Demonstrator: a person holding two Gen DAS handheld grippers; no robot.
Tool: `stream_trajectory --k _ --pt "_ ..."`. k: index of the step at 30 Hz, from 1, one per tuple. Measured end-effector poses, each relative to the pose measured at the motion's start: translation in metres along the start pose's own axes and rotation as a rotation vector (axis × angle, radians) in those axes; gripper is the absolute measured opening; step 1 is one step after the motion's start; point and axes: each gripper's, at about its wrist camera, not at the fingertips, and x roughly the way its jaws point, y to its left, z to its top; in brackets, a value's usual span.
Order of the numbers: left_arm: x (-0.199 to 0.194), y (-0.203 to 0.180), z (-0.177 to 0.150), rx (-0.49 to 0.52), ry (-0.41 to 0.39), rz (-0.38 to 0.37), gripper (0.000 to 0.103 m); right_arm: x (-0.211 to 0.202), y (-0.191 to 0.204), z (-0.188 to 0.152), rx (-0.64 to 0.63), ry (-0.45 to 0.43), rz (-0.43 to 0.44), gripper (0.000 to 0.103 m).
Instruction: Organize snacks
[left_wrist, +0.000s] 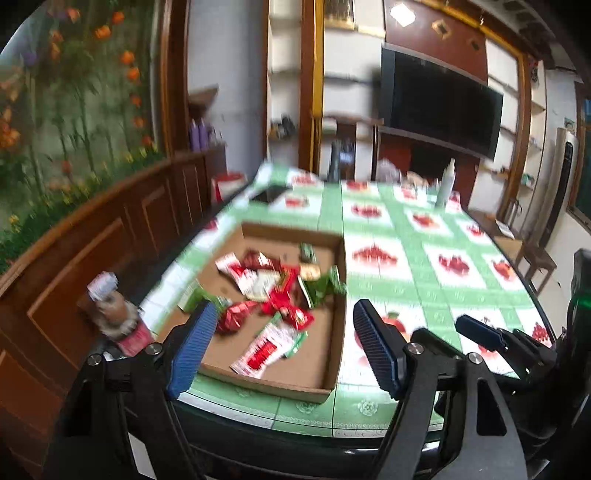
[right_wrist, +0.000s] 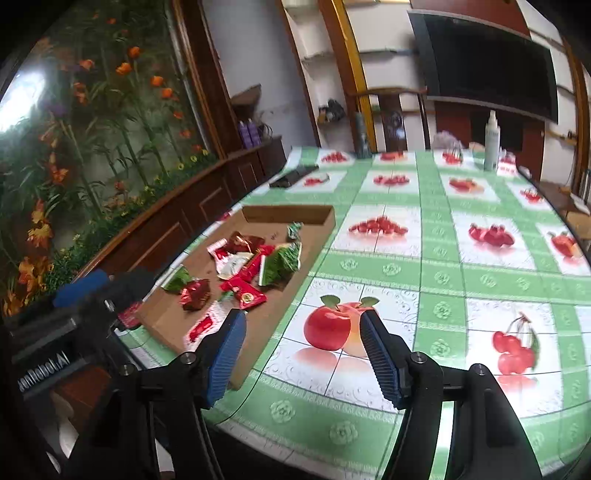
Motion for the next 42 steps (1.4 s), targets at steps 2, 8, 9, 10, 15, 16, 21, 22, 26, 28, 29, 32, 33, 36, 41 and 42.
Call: stream_trajectory --k 2,8,9,10,15,16,21,22,26,28,29,32,33,36,41,42 --pt "-0.019 0.001 0.001 0.001 -0.062 0.011 0.084 -0.014 0.005 -0.002 -0.014 -0.036 -0.014 0.071" --pt "-0.047 0.003 -0.005 -0.002 -0.131 0.011 0.087 -0.046 0.016 -0.012 -0.035 -0.103 -0.022 0.076" --pt "-0.049 0.003 -0.006 -0.004 -0.13 0.01 0.087 -0.049 0.018 -0.015 -0.04 -0.106 -0.023 0.076" --pt "-0.051 0.003 -0.008 -0.003 -0.132 0.01 0.087 -0.051 0.019 -0.017 -0.042 -0.108 -0.022 0.077" --pt "-0.067 -0.001 -0.015 0.008 -0.201 0.06 0.087 -0.055 0.026 -0.03 -0.059 -0.101 -0.018 0.077" --pt "-0.07 0.0 -0.017 0.008 -0.218 0.072 0.087 -0.055 0.027 -0.032 -0.063 -0.099 -0.018 0.077" --pt "-0.067 0.001 -0.023 0.008 -0.291 0.078 0.103 -0.05 0.033 -0.039 -0.083 -0.086 -0.006 0.077" --pt "-0.056 0.003 -0.022 0.004 -0.25 0.05 0.103 -0.047 0.033 -0.04 -0.088 -0.08 -0.002 0.077" --pt "-0.024 0.012 -0.021 -0.053 -0.114 -0.005 0.103 -0.032 0.031 -0.042 -0.095 -0.047 0.003 0.077" --pt "-0.016 0.014 -0.021 -0.053 -0.11 0.002 0.103 -0.023 0.028 -0.042 -0.092 -0.032 0.001 0.077" --pt "-0.012 0.014 -0.021 -0.053 -0.105 0.007 0.103 -0.017 0.026 -0.043 -0.089 -0.021 0.0 0.077" --pt "0.005 0.015 -0.023 -0.059 -0.071 0.023 0.103 0.002 0.019 -0.044 -0.075 0.021 0.006 0.077" --pt "0.01 0.016 -0.024 -0.063 -0.059 0.02 0.103 0.008 0.017 -0.044 -0.072 0.033 0.006 0.077" --pt "0.026 0.02 -0.026 -0.087 -0.019 0.006 0.103 0.023 0.011 -0.044 -0.064 0.059 0.004 0.077" --pt "0.047 0.026 -0.03 -0.1 0.04 0.003 0.103 0.038 0.005 -0.045 -0.057 0.083 -0.004 0.077" --pt "0.05 0.027 -0.03 -0.101 0.047 0.004 0.103 0.041 0.004 -0.045 -0.056 0.089 -0.004 0.077"
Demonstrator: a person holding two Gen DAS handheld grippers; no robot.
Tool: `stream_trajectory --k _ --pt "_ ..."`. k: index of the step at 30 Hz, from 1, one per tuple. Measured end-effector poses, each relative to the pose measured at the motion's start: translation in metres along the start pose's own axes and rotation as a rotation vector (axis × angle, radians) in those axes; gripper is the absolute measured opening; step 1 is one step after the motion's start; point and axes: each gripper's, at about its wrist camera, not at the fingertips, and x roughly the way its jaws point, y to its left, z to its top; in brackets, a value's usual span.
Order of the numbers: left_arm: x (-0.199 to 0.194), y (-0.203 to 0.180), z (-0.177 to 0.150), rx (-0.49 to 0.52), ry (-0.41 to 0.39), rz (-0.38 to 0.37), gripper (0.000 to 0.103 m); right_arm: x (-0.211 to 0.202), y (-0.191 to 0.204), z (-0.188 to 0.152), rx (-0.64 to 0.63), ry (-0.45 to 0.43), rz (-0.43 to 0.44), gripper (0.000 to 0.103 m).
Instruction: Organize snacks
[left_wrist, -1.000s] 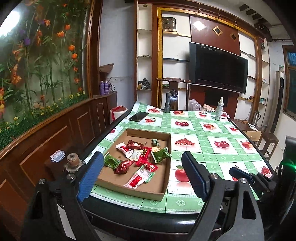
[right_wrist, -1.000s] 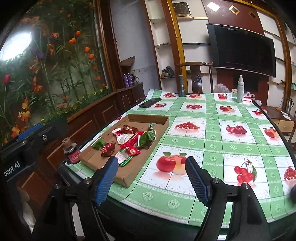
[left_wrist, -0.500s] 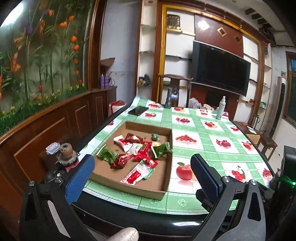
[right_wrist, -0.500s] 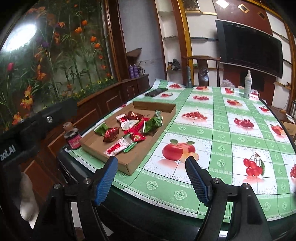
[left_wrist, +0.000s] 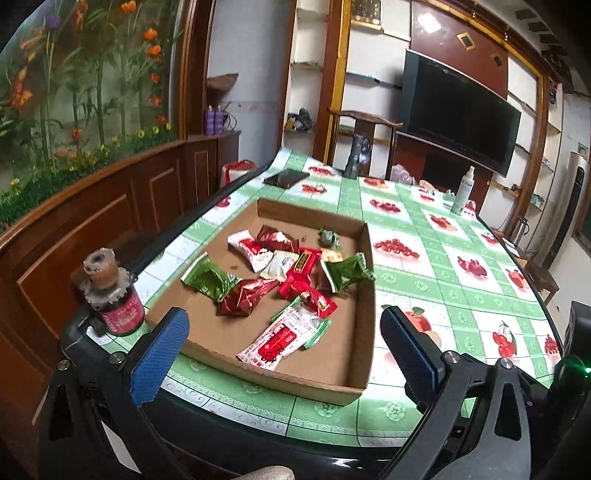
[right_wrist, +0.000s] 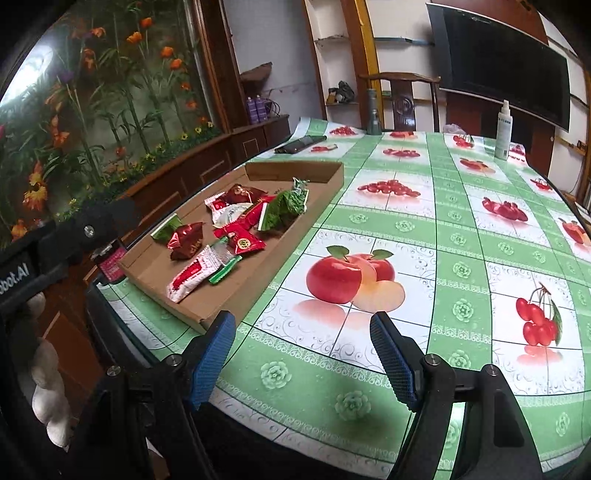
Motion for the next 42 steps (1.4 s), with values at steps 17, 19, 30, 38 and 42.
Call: stream_trajectory --k 17,19,30,38,42 --pt "0.029 0.01 0.0 -0.018 0.072 -0.026 0.103 0.021 0.021 0.002 -0.083 0.026 0.015 0.077" --pt "0.03 0.011 0.0 -0.022 0.077 -0.025 0.103 0.022 0.022 0.002 -0.084 0.028 0.016 0.077" --pt "0.032 0.016 -0.005 -0.041 0.103 -0.026 0.103 0.019 0.024 0.0 -0.088 0.024 0.016 0.077" --pt "0.029 0.012 -0.007 -0.02 0.096 -0.037 0.103 0.017 0.025 -0.002 -0.091 0.024 0.018 0.077" --pt "0.028 0.007 -0.006 -0.007 0.119 -0.038 0.103 0.016 0.023 -0.002 -0.08 0.024 0.03 0.077"
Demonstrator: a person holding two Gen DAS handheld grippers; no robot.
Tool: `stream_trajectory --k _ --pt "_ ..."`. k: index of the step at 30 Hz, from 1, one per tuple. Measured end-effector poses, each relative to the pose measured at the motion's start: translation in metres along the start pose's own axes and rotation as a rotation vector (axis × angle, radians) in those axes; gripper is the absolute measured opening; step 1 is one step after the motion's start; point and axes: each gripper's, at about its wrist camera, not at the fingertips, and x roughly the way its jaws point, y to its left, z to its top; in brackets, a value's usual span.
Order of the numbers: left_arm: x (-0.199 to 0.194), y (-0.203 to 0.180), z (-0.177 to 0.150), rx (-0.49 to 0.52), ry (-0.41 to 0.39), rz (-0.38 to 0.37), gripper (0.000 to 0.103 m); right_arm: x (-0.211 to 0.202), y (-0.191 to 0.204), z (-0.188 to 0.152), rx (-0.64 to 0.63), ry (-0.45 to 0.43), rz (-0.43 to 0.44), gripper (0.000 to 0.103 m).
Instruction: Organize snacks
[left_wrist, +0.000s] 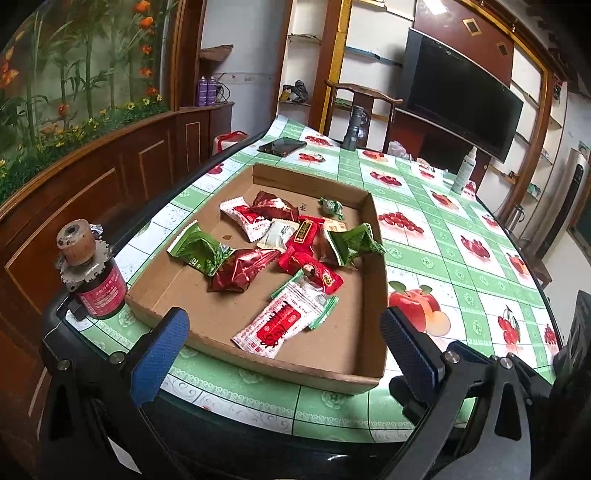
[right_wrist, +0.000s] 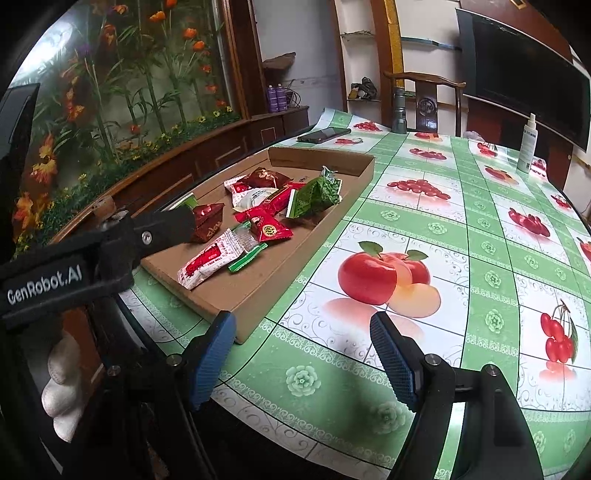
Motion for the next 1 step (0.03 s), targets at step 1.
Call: stream_trajectory --k 1 --pt "-0.0009 -0.0016 0.0013 0.004 0.004 -0.002 0.103 -0.0007 -0.0018 0.0005 0.006 0.0 0.004 0.077"
